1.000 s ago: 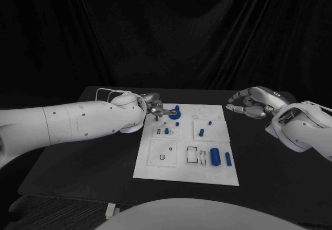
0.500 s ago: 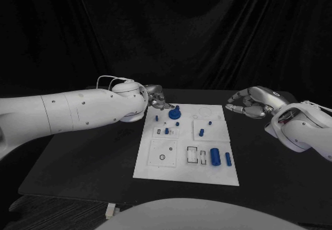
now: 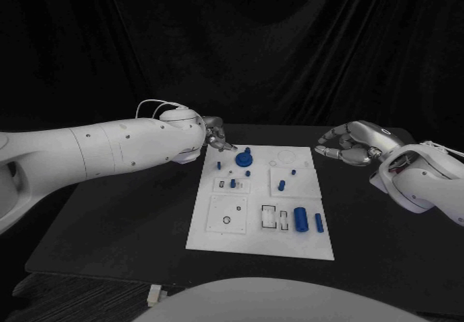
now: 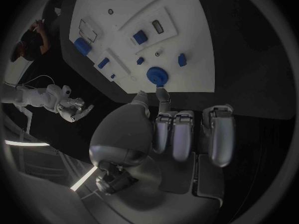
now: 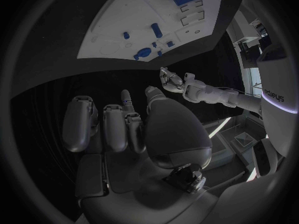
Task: Assemble the parts on the task board
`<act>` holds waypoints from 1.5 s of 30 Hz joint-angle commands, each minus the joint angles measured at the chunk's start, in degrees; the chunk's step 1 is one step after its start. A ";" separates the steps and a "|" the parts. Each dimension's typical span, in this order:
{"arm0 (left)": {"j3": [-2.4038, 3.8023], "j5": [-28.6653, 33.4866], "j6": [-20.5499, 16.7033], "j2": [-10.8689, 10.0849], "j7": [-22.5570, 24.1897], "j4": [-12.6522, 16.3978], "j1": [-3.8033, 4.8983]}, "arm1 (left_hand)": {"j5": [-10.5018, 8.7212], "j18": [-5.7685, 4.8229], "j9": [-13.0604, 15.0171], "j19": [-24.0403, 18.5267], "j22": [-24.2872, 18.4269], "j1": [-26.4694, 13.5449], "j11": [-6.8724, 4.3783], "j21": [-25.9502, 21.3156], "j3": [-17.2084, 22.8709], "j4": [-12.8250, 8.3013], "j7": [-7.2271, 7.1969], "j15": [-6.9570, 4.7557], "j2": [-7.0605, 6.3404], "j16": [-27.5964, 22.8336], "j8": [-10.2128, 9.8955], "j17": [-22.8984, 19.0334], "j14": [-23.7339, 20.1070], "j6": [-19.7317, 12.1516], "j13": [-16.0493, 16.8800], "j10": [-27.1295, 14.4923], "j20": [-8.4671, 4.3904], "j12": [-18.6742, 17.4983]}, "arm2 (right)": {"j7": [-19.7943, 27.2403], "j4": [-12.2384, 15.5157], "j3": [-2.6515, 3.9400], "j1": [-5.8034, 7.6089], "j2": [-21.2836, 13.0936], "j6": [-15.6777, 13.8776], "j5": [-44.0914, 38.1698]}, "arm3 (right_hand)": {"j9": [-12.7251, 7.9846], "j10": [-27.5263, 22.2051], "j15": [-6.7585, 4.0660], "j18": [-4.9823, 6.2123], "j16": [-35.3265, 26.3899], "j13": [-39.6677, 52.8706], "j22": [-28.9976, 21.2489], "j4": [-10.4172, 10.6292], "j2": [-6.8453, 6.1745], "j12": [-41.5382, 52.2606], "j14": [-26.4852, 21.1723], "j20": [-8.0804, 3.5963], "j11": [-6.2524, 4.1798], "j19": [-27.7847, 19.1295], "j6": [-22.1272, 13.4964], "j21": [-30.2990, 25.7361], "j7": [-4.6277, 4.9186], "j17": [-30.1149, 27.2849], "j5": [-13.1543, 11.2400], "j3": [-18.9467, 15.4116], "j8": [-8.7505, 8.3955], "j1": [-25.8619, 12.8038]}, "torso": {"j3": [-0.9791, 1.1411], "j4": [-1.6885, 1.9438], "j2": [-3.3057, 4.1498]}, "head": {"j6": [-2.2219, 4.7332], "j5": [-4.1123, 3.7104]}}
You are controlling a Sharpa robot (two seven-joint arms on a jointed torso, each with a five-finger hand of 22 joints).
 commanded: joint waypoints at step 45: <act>0.05 0.53 9.25 6.47 3.91 -14.94 -4.06 | -4.29 0.26 -1.58 1.63 12.47 -3.47 0.95 -1.06 -3.24 1.09 1.25 1.07 1.54 0.15 -4.32 15.07 6.06 -1.88 15.10 6.07 0.89 0.21 | -1.29 0.28 0.04 -0.13 -0.09 0.70 -0.11 | -0.13 4.57 0.18 1.08 -0.35 13.03 9.29 0.01 0.42 -0.51 2.43 0.13 0.23 0.08 0.74 -0.38 -0.16 -0.15 0.58 -0.12 -0.08 0.17 | 0.09 0.00 -0.07 | 0.00 0.25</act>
